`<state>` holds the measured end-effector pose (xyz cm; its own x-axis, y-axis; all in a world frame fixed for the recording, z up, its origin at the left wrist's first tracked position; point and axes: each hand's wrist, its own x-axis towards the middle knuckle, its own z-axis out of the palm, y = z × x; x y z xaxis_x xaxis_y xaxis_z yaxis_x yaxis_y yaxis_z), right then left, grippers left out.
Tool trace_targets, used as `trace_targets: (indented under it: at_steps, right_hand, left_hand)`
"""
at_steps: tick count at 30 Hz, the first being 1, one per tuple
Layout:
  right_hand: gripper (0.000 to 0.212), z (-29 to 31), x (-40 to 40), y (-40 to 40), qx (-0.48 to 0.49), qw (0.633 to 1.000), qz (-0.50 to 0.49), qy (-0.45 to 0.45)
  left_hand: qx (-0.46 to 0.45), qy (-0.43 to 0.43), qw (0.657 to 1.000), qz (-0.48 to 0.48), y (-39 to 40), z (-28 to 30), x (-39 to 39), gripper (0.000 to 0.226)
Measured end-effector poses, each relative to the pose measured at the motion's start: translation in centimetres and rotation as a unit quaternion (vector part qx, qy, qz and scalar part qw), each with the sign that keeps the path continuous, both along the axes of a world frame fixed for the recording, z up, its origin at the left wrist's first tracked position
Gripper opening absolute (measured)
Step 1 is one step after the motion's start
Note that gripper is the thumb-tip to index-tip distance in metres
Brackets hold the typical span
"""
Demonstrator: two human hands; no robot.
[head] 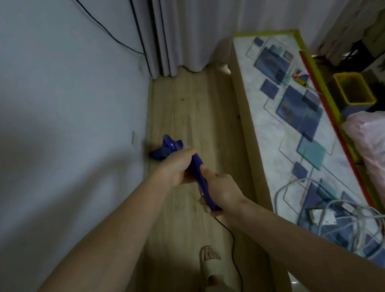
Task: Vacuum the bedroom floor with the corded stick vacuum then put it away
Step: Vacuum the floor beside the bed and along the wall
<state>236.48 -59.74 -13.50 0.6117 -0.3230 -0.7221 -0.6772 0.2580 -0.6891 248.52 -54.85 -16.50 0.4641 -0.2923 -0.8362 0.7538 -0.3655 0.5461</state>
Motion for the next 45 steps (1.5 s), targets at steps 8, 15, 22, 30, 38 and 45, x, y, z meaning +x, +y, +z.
trace_targets:
  at_steps: [8, 15, 22, 30, 38, 45]
  right_hand:
    - [0.04, -1.5, 4.5, 4.6, -0.011, 1.0, -0.02, -0.005]
    - [0.038, -4.6, 7.9, 7.0, -0.02, 0.999, -0.023, -0.032]
    - [0.045, -6.7, 14.0, 4.6, -0.041, 0.999, 0.013, -0.032]
    - [0.042, -3.5, 12.0, 0.6, -0.04, 0.999, 0.029, -0.011]
    - [0.04, -1.5, 11.1, -0.8, -0.045, 0.998, 0.045, -0.015]
    - [0.041, -5.0, 14.1, -2.8, -0.057, 0.997, 0.047, -0.013]
  left_hand:
    - [0.028, -0.022, 0.999, 0.001, 2.8, -0.9, 4.1, 0.029]
    - [0.017, -0.007, 0.999, 0.032, 5.2, -3.0, 7.3, 0.036]
    - [-0.01, -0.027, 0.997, 0.073, 3.0, -4.3, 12.3, 0.038]
    - [-0.045, 0.017, 0.999, 0.015, 0.6, -3.4, 11.7, 0.033]
    - [-0.053, 0.038, 0.998, 0.0, -0.2, -1.8, 11.4, 0.033]
    - [-0.032, 0.016, 0.999, 0.03, -3.3, -3.7, 13.4, 0.029]
